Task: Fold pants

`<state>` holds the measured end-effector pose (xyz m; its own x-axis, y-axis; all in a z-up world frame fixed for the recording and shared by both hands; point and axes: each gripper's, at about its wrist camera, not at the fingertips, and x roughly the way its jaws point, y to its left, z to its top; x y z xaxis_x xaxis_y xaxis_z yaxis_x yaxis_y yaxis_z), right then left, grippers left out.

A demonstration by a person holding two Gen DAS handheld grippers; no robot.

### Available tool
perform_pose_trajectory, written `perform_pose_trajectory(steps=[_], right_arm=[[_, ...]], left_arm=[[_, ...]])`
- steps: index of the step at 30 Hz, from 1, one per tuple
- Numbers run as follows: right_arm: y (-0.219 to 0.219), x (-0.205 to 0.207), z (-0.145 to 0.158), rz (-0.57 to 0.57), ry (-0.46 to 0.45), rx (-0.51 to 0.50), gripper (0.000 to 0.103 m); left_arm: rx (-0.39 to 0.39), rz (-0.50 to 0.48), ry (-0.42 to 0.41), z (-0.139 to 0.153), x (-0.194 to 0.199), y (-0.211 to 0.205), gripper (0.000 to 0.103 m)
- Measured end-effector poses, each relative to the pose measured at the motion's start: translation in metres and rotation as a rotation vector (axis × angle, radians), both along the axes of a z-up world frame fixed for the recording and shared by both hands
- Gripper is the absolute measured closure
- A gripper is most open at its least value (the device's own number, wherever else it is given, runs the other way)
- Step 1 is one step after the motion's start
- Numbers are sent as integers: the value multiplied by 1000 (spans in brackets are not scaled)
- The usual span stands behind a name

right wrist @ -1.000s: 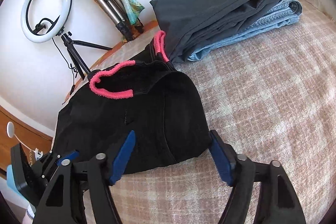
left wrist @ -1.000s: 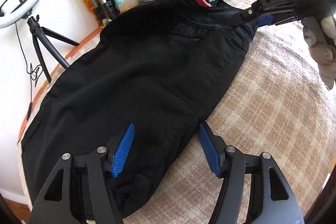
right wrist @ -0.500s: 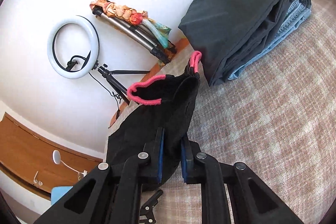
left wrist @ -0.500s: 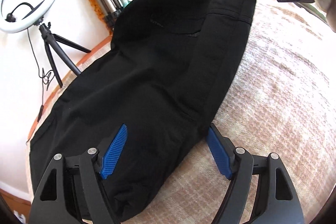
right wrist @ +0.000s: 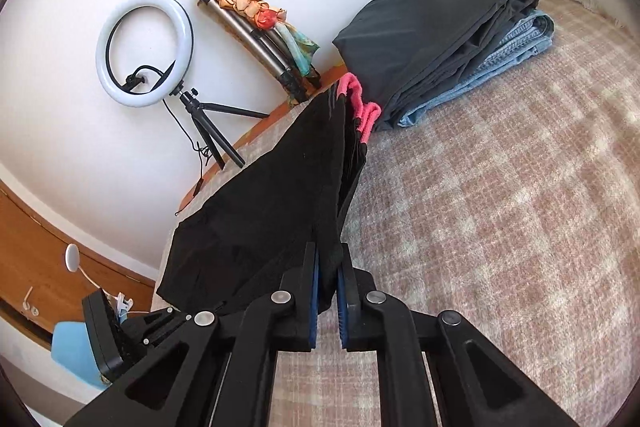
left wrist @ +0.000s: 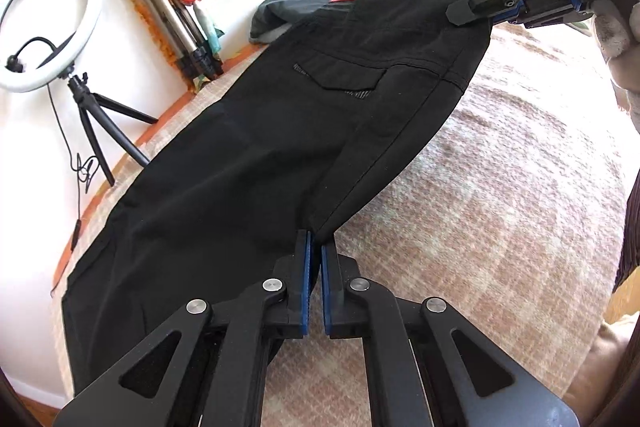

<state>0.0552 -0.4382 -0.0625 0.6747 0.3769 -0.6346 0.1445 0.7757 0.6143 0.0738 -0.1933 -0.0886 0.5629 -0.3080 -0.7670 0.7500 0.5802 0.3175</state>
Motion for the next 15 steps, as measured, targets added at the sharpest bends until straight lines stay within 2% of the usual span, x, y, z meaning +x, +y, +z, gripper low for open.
perform_pose_trajectory(steps=[6, 9, 11, 14, 15], right_arm=[[-1, -51, -24, -12, 42, 61, 98], [3, -69, -22, 0, 41, 23, 98], [9, -72, -18, 31, 43, -45, 98], [11, -71, -9, 2, 71, -158, 83], [10, -72, -4, -17, 66, -196, 68]], left_arm=[[4, -31, 38, 4, -26, 3, 100], [-8, -39, 79, 2, -41, 4, 99], [-30, -22, 100, 3, -45, 7, 96], [-104, 28, 177, 11, -44, 19, 86], [-131, 43, 198, 15, -42, 24, 78]])
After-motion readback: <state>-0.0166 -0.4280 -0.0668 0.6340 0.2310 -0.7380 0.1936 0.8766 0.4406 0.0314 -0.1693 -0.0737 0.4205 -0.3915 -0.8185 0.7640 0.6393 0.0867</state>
